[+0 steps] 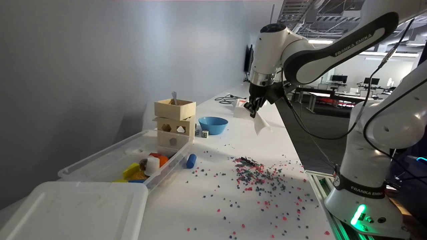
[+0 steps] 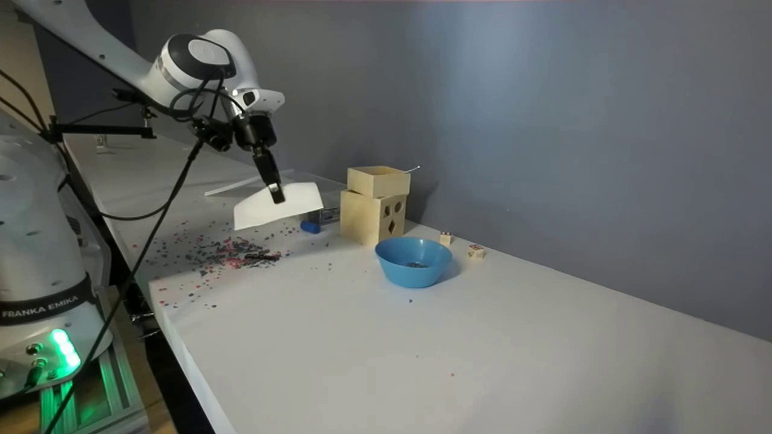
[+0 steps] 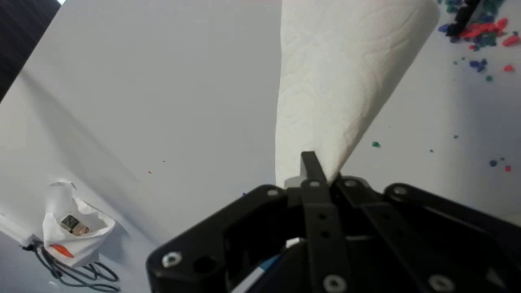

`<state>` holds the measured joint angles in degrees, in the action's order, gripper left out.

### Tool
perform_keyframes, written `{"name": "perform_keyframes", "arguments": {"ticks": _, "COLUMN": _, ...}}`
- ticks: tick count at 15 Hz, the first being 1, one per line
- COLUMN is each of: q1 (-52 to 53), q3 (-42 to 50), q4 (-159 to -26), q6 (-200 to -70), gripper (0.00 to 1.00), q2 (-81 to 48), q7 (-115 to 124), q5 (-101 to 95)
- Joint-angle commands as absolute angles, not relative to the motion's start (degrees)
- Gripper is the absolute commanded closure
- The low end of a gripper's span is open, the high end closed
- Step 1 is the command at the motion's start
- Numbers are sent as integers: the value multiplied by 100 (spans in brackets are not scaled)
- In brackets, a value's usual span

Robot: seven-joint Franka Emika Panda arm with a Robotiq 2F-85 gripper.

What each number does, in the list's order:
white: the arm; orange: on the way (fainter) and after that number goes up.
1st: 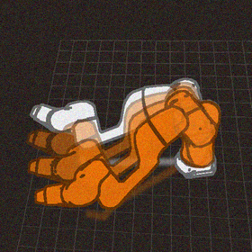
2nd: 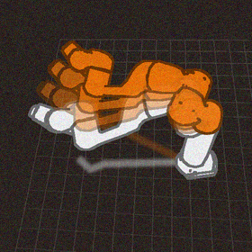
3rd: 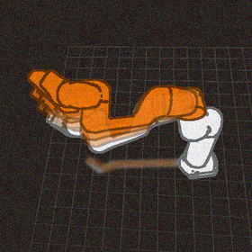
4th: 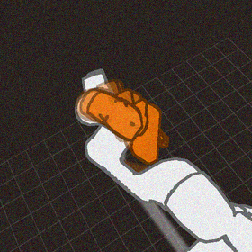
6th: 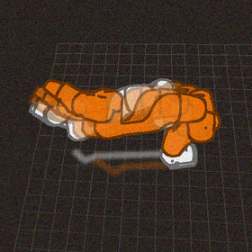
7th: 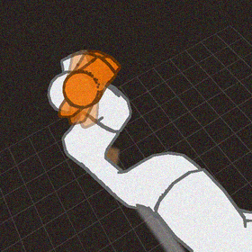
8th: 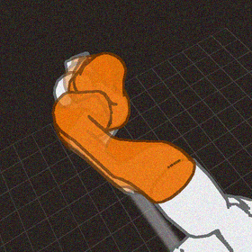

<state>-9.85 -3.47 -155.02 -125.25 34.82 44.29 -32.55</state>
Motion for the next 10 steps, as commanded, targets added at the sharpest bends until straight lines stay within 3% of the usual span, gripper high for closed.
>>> {"name": "perform_keyframes", "arguments": {"ticks": 1, "q1": -692, "q3": -451, "q4": -15499, "q6": -12450, "gripper": 100, "q2": 3937, "q7": 3948, "q5": -2706}}
{"name": "perform_keyframes", "arguments": {"ticks": 10, "q1": -1020, "q3": -581, "q4": -15594, "q6": -12554, "gripper": 98, "q2": 3727, "q7": 3865, "q5": -2876}}
